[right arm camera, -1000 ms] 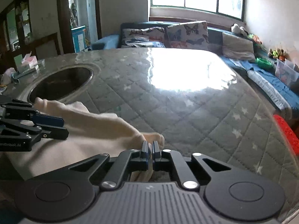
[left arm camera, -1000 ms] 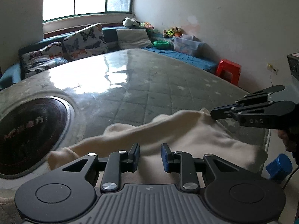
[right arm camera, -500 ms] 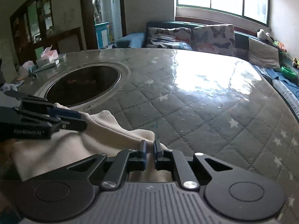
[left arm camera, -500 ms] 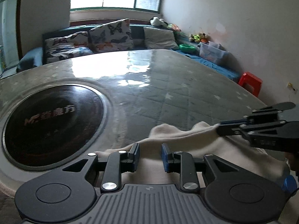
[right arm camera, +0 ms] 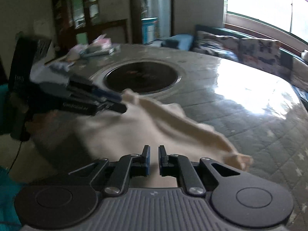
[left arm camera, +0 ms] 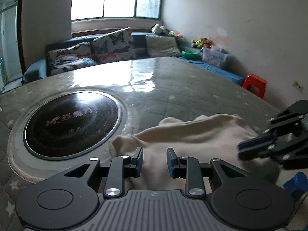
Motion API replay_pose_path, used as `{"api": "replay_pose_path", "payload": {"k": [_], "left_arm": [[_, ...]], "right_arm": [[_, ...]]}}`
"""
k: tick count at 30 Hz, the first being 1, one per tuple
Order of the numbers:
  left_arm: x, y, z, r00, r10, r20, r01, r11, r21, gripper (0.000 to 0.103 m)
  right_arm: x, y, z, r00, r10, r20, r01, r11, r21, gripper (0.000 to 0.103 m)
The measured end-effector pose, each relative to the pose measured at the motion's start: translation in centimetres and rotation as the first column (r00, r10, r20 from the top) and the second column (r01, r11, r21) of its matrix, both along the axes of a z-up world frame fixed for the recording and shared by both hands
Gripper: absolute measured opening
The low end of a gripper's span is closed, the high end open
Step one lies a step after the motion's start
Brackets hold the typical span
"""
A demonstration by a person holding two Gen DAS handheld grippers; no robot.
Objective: Fold clothes
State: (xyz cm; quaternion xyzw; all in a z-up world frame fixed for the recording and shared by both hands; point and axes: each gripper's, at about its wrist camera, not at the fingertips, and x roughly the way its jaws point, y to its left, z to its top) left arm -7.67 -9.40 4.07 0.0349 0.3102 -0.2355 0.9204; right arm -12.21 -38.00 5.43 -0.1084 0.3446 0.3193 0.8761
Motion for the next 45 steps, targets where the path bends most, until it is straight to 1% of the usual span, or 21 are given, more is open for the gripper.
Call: {"api": "replay_pose_path", "payload": {"k": [3, 8, 12, 21, 29, 30, 32, 34, 36, 40, 43, 45], "left_arm": [[-1.6, -0.3, 0.4, 0.999, -0.036, 0.010, 0.036, 0.999, -0.013, 0.029], [-2.8, -0.9, -0.4, 0.998, -0.064, 0.000, 0.064, 0.998, 0.017, 0.029], [-2.9, -0.5, -0.9, 0.998, -0.059, -0.009, 0.060, 0.998, 0.029, 0.029], [-2.9, -0.4, -2.0, 0.998, -0.060, -0.021, 0.061, 0.997, 0.044, 0.029], [-2.9, -0.5, -1.9, 0.998, -0.060, -0.030, 0.062, 0.997, 0.045, 0.029], [-2.9, -0.5, -1.9, 0.998, -0.060, -0.030, 0.061, 0.997, 0.045, 0.029], [-2.8, -0.5, -1.9, 0.998, -0.054, -0.032, 0.055, 0.998, 0.042, 0.029], [-2.8, -0.5, -1.9, 0.998, -0.054, -0.035, 0.055, 0.997, 0.044, 0.029], [-2.8, -0.7, -1.7, 0.998, -0.055, -0.036, 0.057, 0.997, 0.052, 0.029], [-2.6, -0.8, -1.6, 0.998, -0.061, -0.035, 0.063, 0.996, 0.063, 0.030], [-2.5, -0.7, -1.6, 0.997, -0.057, -0.044, 0.060, 0.997, 0.058, 0.030], [-2.6, -0.7, -1.3, 0.997, -0.059, -0.042, 0.061, 0.997, 0.055, 0.030]], "right_arm": [[-1.0, 0.6, -0.1, 0.999, 0.039, -0.012, -0.039, 0.999, 0.001, 0.007], [-1.9, 1.7, -1.9, 0.997, 0.079, -0.025, -0.080, 0.996, -0.047, 0.007], [-2.6, 0.8, -0.9, 0.997, 0.071, -0.015, -0.071, 0.997, -0.019, 0.008], [-3.4, -1.7, -0.7, 0.999, 0.005, -0.034, -0.006, 1.000, -0.029, 0.008], [-3.9, -4.3, -0.1, 0.997, -0.077, -0.031, 0.075, 0.996, -0.051, 0.008], [-3.9, -4.6, -0.2, 0.995, -0.090, -0.037, 0.087, 0.995, -0.055, 0.008], [-3.7, -5.2, -1.4, 0.992, -0.110, -0.065, 0.105, 0.992, -0.068, 0.008], [-3.8, -5.4, -1.6, 0.992, -0.110, -0.065, 0.105, 0.992, -0.069, 0.008], [-3.8, -5.5, -1.1, 0.993, -0.107, -0.058, 0.104, 0.993, -0.059, 0.008], [-3.0, -6.2, -0.1, 0.991, -0.133, -0.032, 0.132, 0.991, -0.035, 0.008], [-1.6, -6.6, -1.0, 0.987, -0.150, -0.065, 0.149, 0.989, -0.028, 0.009], [-1.3, -6.7, -1.3, 0.987, -0.146, -0.070, 0.145, 0.989, -0.028, 0.008]]}}
